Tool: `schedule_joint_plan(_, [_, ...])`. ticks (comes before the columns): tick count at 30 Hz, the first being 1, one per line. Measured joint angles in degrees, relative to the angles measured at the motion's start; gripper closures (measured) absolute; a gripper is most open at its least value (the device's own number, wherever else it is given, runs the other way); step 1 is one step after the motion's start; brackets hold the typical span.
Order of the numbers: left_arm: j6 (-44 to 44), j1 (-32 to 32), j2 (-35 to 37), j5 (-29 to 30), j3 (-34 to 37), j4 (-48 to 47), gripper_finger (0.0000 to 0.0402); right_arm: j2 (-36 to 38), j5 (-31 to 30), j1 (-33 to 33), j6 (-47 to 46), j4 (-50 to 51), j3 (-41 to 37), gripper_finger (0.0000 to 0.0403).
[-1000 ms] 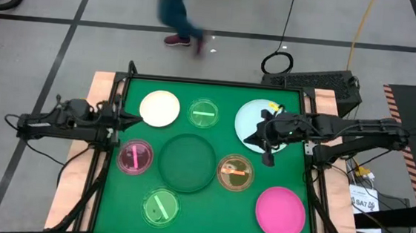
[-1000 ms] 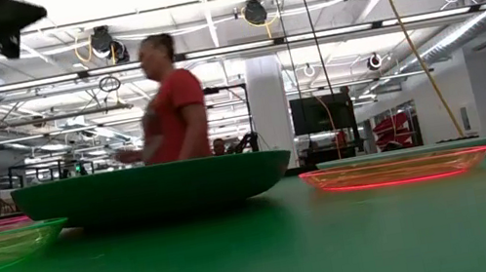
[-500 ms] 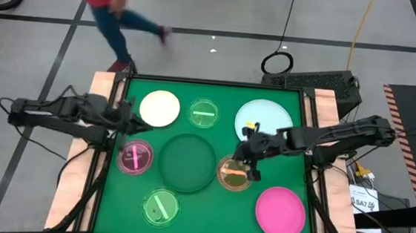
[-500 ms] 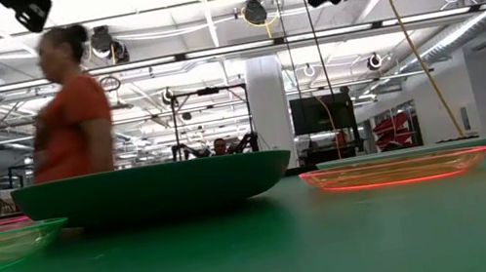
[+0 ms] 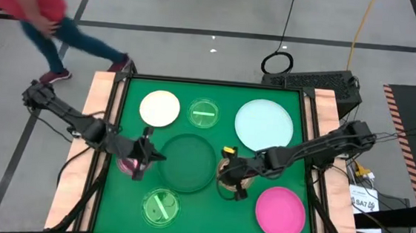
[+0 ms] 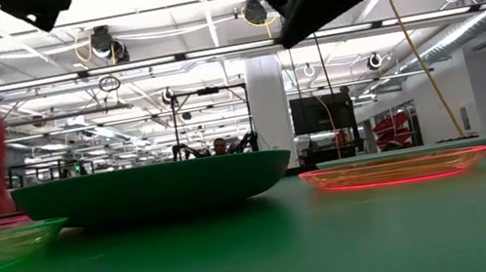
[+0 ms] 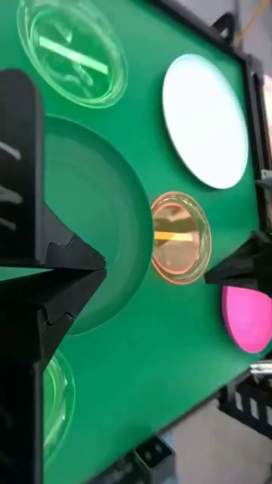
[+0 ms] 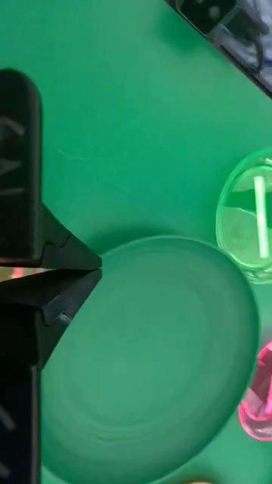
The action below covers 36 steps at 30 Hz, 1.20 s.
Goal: Stack plastic plates
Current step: Stack the green plate on the blue plate
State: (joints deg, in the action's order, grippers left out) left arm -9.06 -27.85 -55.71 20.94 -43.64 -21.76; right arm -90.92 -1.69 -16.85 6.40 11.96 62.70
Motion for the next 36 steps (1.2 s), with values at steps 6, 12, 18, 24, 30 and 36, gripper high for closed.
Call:
schedule_joint_plan(6, [2.3, -6.4, -5.4, 7.0, 0.0, 2.3, 0.0394, -4.3, 0.3, 0.1, 2.6, -3.5, 0.0, 0.0386])
schedule_joint_plan(12, [0.9, -7.1, -7.1, 7.2, 0.0, 2.6, 0.0394, -8.1, 0.4, 0.2, 3.9, -7.1, 0.0, 0.0345])
schedule_joint_plan(18, [-0.9, -7.1, -7.1, 7.5, 0.0, 3.5, 0.0394, -11.9, 0.5, 0.1, 5.9, -7.2, 2.0, 0.029])
schedule_joint_plan(24, [-3.1, -7.1, -7.1, 7.6, 0.0, 4.7, 0.0394, -15.0, 2.8, 0.1, 8.1, -7.2, 4.8, 0.0245])
schedule_joint_plan(30, [-4.2, -7.2, -7.1, 7.6, 0.0, 5.1, 0.0394, -16.9, 1.7, 0.4, 10.0, -6.5, 5.2, 0.0242])
schedule_joint_plan(36, [-3.3, -7.2, -7.1, 7.7, 0.0, 5.4, 0.0394, -17.6, -0.8, 0.9, 11.1, -4.1, 5.2, 0.0254])
